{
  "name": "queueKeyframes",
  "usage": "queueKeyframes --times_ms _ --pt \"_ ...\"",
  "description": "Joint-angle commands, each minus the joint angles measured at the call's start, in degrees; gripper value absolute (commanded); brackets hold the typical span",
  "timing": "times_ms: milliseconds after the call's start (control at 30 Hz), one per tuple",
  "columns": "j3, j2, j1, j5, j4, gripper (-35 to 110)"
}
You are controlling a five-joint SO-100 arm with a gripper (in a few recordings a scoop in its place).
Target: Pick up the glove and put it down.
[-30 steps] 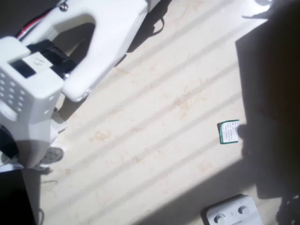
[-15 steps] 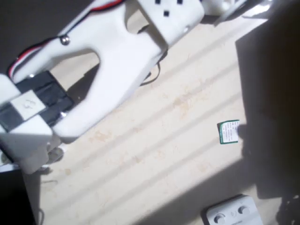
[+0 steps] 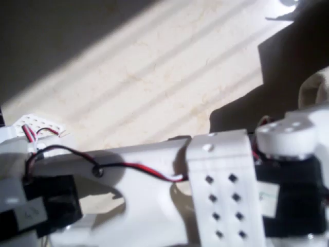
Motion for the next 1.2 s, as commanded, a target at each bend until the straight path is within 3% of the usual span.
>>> queueKeyframes --times_ms 0,333,1167 --pt "-0.26 4.13 5.54 -0.7 3.52 0" --pt "6.59 -0.26 13.97 -0.79 6.86 0" --pt "9.58 -10.11 14.24 -0.79 0.79 0"
